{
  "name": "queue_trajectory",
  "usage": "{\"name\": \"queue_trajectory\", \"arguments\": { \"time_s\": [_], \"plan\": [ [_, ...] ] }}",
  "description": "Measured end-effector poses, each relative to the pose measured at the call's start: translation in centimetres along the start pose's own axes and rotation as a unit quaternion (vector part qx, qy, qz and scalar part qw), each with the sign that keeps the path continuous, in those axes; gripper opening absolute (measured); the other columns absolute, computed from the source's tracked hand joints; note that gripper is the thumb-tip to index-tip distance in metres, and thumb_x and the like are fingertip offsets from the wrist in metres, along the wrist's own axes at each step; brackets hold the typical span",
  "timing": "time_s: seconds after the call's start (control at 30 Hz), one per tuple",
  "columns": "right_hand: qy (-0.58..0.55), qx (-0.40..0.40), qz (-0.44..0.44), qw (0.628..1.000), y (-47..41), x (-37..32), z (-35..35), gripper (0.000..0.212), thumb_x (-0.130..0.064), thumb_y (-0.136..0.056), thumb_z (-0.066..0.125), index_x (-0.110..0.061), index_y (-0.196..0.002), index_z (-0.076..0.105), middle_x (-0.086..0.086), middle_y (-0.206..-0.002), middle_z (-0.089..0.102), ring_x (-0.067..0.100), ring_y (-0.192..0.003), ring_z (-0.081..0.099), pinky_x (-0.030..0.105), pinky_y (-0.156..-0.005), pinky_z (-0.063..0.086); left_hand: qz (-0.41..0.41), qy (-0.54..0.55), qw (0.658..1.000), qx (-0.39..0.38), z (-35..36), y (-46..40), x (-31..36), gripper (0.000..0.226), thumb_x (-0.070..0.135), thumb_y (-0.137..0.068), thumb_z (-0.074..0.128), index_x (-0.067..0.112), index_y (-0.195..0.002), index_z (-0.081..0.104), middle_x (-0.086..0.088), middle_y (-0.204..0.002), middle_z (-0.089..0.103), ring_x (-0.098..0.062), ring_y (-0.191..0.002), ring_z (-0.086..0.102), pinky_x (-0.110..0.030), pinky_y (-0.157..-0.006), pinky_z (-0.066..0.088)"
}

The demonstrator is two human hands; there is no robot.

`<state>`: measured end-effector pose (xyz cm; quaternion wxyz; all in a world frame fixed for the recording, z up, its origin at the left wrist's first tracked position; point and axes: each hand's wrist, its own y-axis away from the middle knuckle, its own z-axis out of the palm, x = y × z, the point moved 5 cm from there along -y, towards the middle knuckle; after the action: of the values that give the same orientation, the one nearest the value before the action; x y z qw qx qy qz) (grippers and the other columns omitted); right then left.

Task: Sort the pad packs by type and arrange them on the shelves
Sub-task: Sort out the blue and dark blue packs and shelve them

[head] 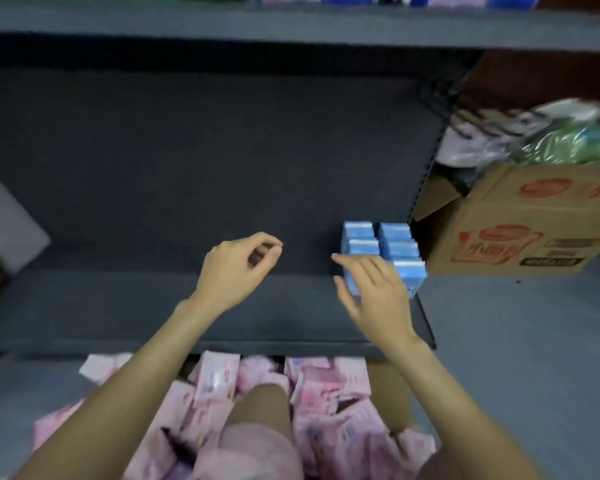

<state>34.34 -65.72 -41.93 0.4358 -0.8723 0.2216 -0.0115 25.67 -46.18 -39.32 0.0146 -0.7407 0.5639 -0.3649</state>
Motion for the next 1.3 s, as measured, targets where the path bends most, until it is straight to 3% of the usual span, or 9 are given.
{"name": "queue_trajectory", "arguments": {
  "time_s": [0.2, 0.37, 0.5, 0.6, 0.7, 0.97, 1.07, 1.17, 1.3],
  "plan": [
    [-0.060, -0.375, 0.149, 0.913, 9.5, -1.8, 13.9, 0.049, -0.033, -0.092, 0.057, -0.019, -0.137, 0.042, 0.003, -0.122, 0.061, 0.027, -0.115, 0.051, 0.036, -0.092, 0.043, -0.223, -0.053, 0.963, -0.141, 4.8, 8.4, -16.7, 0.013, 0.027, -0.088, 0.061, 0.029, -0.099, 0.068, 0.012, -0.096, 0.072, -0.010, -0.094, 0.066, -0.028, -0.086, 0.048],
    [-0.107, -0.499, 0.056, 0.858, 15.2, -5.9, 22.2, 0.045, -0.030, -0.093, 0.053, -0.021, -0.136, 0.044, 0.002, -0.133, 0.052, 0.023, -0.123, 0.044, 0.030, -0.098, 0.034, -0.241, -0.091, 0.940, -0.223, 8.4, 16.6, -24.9, 0.021, 0.023, -0.083, 0.062, 0.026, -0.103, 0.066, 0.004, -0.096, 0.072, -0.019, -0.091, 0.067, -0.035, -0.079, 0.053],
    [-0.151, -0.529, -0.113, 0.828, 20.3, -10.6, 26.9, 0.041, -0.027, -0.085, 0.062, -0.017, -0.124, 0.059, 0.006, -0.125, 0.058, 0.027, -0.115, 0.051, 0.038, -0.098, 0.040, -0.131, -0.166, 0.951, -0.224, 9.9, 24.6, -26.7, 0.033, 0.031, -0.072, 0.057, 0.019, -0.099, 0.071, -0.003, -0.092, 0.069, -0.027, -0.083, 0.064, -0.035, -0.072, 0.052],
    [-0.174, -0.494, -0.210, 0.826, 23.6, -14.1, 28.9, 0.029, -0.032, -0.082, 0.057, -0.017, -0.104, 0.068, 0.004, -0.105, 0.065, 0.025, -0.097, 0.060, 0.035, -0.083, 0.051, -0.093, -0.188, 0.950, -0.230, 9.9, 29.3, -28.1, 0.040, 0.039, -0.074, 0.052, 0.020, -0.105, 0.069, -0.003, -0.105, 0.066, -0.020, -0.100, 0.052, -0.035, -0.081, 0.048],
    [-0.184, -0.477, -0.261, 0.819, 26.4, -17.4, 29.7, 0.033, -0.034, -0.076, 0.072, -0.016, -0.104, 0.067, 0.002, -0.096, 0.066, 0.021, -0.085, 0.061, 0.031, -0.075, 0.051, -0.107, -0.202, 0.946, -0.229, 9.4, 32.4, -29.3, 0.046, 0.041, -0.076, 0.052, 0.021, -0.116, 0.060, -0.006, -0.119, 0.060, -0.022, -0.110, 0.049, -0.039, -0.087, 0.044],
    [-0.060, -0.491, -0.150, 0.856, 31.3, -22.8, 31.9, 0.068, -0.072, -0.055, 0.071, -0.015, -0.093, 0.067, 0.000, -0.079, 0.066, 0.019, -0.066, 0.061, 0.029, -0.062, 0.046, -0.144, -0.205, 0.945, -0.208, 8.5, 37.9, -31.1, 0.072, 0.060, -0.069, 0.056, 0.025, -0.132, 0.046, -0.007, -0.139, 0.044, -0.028, -0.123, 0.040, -0.046, -0.093, 0.043],
    [-0.024, -0.494, -0.087, 0.865, 32.7, -24.9, 32.4, 0.076, -0.077, -0.044, 0.072, -0.015, -0.089, 0.066, 0.002, -0.077, 0.067, 0.021, -0.065, 0.061, 0.033, -0.069, 0.049, -0.152, -0.217, 0.943, -0.200, 8.3, 39.1, -32.1, 0.081, 0.054, -0.063, 0.075, 0.030, -0.133, 0.042, -0.009, -0.136, 0.043, -0.029, -0.121, 0.036, -0.047, -0.088, 0.046],
    [0.008, -0.537, -0.049, 0.842, 34.0, -26.4, 32.8, 0.100, -0.082, -0.040, 0.070, -0.013, -0.111, 0.064, 0.008, -0.082, 0.066, 0.028, -0.073, 0.063, 0.042, -0.075, 0.049, -0.155, -0.228, 0.939, -0.203, 7.6, 39.2, -32.9, 0.089, 0.039, -0.054, 0.085, 0.030, -0.133, 0.044, -0.014, -0.122, 0.047, -0.036, -0.109, 0.044, -0.046, -0.083, 0.048],
    [0.042, -0.588, -0.051, 0.806, 34.7, -27.1, 32.5, 0.105, -0.061, -0.070, 0.068, -0.016, -0.149, 0.017, 0.016, -0.130, 0.047, 0.031, -0.113, 0.050, 0.044, -0.098, 0.032, -0.180, -0.213, 0.929, -0.242, 6.1, 40.8, -33.9, 0.080, 0.028, -0.054, 0.086, 0.024, -0.127, 0.055, -0.016, -0.119, 0.046, -0.038, -0.109, 0.042, -0.045, -0.082, 0.050]
  ]
}}
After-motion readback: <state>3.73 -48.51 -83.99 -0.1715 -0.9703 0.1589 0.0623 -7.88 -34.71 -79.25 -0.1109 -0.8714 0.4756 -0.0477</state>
